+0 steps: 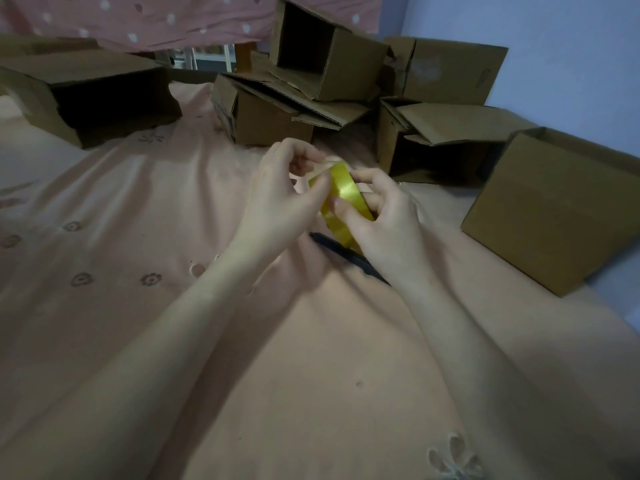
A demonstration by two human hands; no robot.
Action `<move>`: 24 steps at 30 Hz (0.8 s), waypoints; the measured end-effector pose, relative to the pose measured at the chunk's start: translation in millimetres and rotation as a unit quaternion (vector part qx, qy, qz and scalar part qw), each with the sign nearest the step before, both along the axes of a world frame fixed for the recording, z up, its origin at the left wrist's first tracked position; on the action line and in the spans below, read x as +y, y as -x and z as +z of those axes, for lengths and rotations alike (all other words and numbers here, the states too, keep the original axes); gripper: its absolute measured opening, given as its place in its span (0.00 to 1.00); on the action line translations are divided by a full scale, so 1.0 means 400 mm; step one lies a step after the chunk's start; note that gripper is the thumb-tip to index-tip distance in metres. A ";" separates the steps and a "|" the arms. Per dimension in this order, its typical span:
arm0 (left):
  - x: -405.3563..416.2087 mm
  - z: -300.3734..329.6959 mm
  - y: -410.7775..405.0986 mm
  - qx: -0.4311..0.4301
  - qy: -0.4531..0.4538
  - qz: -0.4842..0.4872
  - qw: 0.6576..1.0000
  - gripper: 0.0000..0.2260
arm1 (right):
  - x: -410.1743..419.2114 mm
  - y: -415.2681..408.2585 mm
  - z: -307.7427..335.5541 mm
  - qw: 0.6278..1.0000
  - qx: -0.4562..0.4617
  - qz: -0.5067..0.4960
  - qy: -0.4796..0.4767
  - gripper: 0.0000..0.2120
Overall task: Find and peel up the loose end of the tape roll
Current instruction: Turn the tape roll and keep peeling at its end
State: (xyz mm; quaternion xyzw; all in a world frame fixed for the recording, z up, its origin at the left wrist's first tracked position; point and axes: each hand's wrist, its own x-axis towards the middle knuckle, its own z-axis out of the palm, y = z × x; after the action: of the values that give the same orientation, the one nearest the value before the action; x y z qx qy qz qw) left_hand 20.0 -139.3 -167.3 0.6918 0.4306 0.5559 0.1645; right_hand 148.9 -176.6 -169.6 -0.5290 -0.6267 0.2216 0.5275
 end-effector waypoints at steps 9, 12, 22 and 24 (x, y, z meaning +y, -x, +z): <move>0.025 -0.010 0.012 -0.119 0.076 -0.034 0.989 0.05 | 0.002 0.001 -0.006 0.999 -0.009 0.042 0.013 0.10; 0.028 -0.013 0.016 -0.118 0.061 -0.010 0.991 0.06 | 0.009 0.002 -0.011 0.998 -0.033 0.049 0.006 0.11; -0.009 0.006 0.000 -0.003 -0.152 0.089 0.984 0.05 | 0.000 0.023 0.005 0.996 -0.043 0.007 -0.078 0.10; -0.011 0.010 -0.001 0.015 -0.168 0.092 0.981 0.05 | -0.003 0.026 0.012 0.996 -0.044 0.003 -0.084 0.10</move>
State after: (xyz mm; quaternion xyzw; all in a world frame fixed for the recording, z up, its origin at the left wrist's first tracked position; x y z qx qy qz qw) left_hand 20.5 -143.9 -163.3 0.6755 0.3953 0.6223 -0.0118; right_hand 138.4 -177.9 -164.6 -0.4902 -0.6674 0.1468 0.5410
